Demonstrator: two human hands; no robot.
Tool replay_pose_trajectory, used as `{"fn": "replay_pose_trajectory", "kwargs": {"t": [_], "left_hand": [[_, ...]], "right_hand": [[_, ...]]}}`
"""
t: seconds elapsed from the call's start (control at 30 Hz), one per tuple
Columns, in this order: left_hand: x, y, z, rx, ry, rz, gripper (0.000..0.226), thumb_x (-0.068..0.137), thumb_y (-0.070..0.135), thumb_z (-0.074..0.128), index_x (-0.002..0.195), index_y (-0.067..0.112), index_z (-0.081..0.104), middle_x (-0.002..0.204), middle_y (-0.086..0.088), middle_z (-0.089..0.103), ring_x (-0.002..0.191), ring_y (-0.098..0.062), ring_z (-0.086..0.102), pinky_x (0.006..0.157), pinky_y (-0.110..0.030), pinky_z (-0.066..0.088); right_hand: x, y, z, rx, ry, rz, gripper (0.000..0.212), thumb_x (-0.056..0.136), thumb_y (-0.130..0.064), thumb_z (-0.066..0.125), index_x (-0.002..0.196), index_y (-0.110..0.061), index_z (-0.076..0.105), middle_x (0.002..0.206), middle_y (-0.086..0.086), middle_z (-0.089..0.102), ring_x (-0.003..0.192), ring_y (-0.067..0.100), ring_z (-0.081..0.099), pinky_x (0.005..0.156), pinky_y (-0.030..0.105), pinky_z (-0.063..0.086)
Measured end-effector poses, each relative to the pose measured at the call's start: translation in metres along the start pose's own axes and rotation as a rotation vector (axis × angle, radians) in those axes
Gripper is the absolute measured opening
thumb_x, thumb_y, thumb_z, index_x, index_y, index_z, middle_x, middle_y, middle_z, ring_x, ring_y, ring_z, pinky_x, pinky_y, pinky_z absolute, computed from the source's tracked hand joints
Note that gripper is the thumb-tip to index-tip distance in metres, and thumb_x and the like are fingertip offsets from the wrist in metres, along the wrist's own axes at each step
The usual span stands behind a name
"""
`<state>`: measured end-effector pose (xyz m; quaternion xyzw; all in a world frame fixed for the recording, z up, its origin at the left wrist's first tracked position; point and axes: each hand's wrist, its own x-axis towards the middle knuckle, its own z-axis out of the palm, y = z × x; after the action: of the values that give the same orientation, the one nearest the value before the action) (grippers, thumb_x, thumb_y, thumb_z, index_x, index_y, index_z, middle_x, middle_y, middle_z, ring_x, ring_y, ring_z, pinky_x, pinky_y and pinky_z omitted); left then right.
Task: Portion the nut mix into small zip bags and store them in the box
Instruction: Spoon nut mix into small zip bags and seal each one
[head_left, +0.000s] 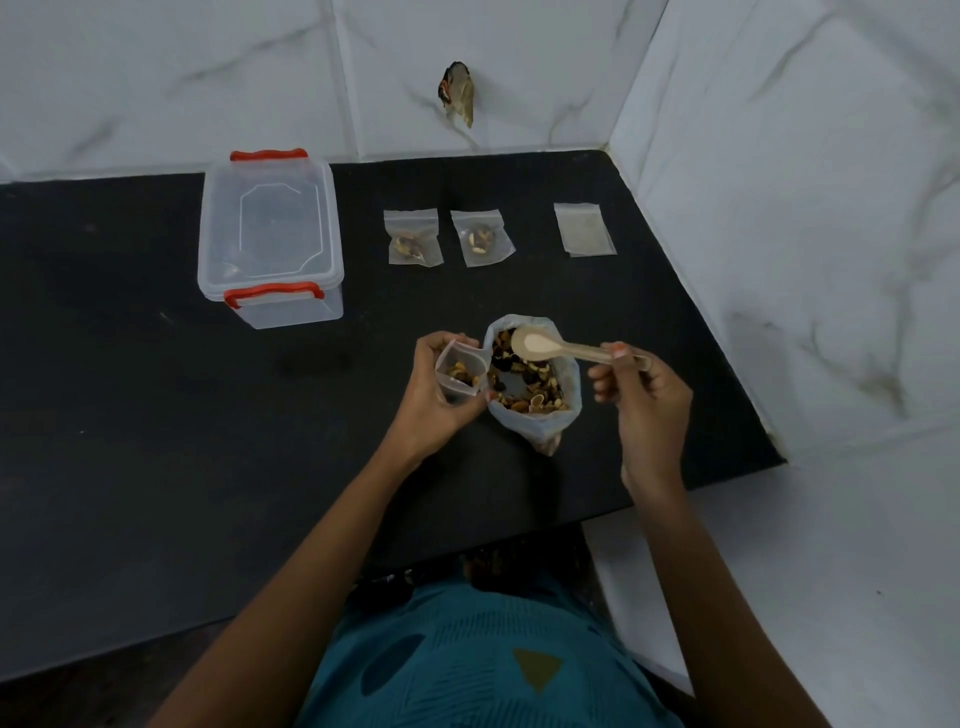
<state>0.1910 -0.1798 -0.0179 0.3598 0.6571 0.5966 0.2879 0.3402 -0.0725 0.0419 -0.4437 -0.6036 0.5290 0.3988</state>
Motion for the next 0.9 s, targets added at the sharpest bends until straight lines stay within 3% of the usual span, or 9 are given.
{"fn": "replay_pose_trajectory", "kwargs": {"t": [0.17, 0.27, 0.37, 0.47, 0.73, 0.9], "left_hand": [[-0.002, -0.002, -0.001, 0.007, 0.003, -0.019, 0.059, 0.075, -0.004, 0.069, 0.116, 0.014, 0.031, 0.116, 0.006, 0.047, 0.109, 0.016, 0.044, 0.089, -0.003, 0.036], [-0.002, -0.003, -0.002, 0.013, 0.003, -0.030, 0.060, 0.075, -0.003, 0.070, 0.117, 0.016, 0.031, 0.116, 0.009, 0.046, 0.109, 0.015, 0.046, 0.089, -0.004, 0.038], [0.000, -0.003, -0.002, 0.014, 0.016, -0.033, 0.060, 0.075, -0.002, 0.070, 0.117, 0.017, 0.032, 0.119, 0.002, 0.047, 0.112, 0.006, 0.047, 0.090, -0.006, 0.038], [0.001, -0.003, 0.000, 0.029, 0.018, -0.016, 0.059, 0.075, -0.002, 0.070, 0.116, 0.016, 0.033, 0.117, 0.005, 0.046, 0.111, 0.003, 0.048, 0.090, -0.007, 0.039], [0.004, 0.000, 0.009, 0.014, 0.006, -0.007, 0.059, 0.075, -0.001, 0.071, 0.118, 0.013, 0.033, 0.117, 0.005, 0.044, 0.111, -0.002, 0.048, 0.090, -0.011, 0.042], [0.005, 0.004, 0.014, 0.007, 0.012, 0.000, 0.060, 0.071, 0.013, 0.071, 0.118, 0.011, 0.033, 0.115, 0.007, 0.043, 0.106, 0.004, 0.048, 0.088, -0.015, 0.046]], "right_hand": [[0.009, 0.038, 0.001, -0.149, -0.046, 0.211, 0.019, 0.092, -0.012, 0.053, 0.096, 0.001, 0.066, 0.067, 0.001, 0.063, 0.055, 0.001, 0.056, 0.057, 0.015, 0.048], [0.010, 0.048, 0.003, -0.284, -0.050, 0.219, 0.018, 0.092, -0.014, 0.054, 0.101, -0.001, 0.064, 0.072, 0.000, 0.064, 0.061, 0.003, 0.058, 0.059, 0.014, 0.048], [0.011, 0.047, 0.001, -0.472, -0.088, 0.185, 0.027, 0.089, -0.020, 0.059, 0.115, -0.011, 0.059, 0.099, 0.000, 0.063, 0.085, 0.009, 0.060, 0.072, 0.021, 0.049], [0.010, 0.043, -0.004, -0.666, -0.139, 0.171, 0.037, 0.088, -0.030, 0.061, 0.122, -0.016, 0.055, 0.107, 0.001, 0.062, 0.091, 0.011, 0.058, 0.077, 0.027, 0.049], [0.008, 0.036, -0.010, -0.839, -0.069, -0.016, 0.039, 0.089, -0.031, 0.058, 0.123, -0.012, 0.053, 0.120, 0.007, 0.055, 0.106, 0.017, 0.055, 0.084, 0.033, 0.050], [-0.003, 0.003, 0.014, -0.548, -0.221, -0.307, 0.017, 0.085, -0.010, 0.063, 0.102, -0.007, 0.065, 0.102, 0.003, 0.059, 0.089, 0.006, 0.057, 0.077, 0.009, 0.046]]}}
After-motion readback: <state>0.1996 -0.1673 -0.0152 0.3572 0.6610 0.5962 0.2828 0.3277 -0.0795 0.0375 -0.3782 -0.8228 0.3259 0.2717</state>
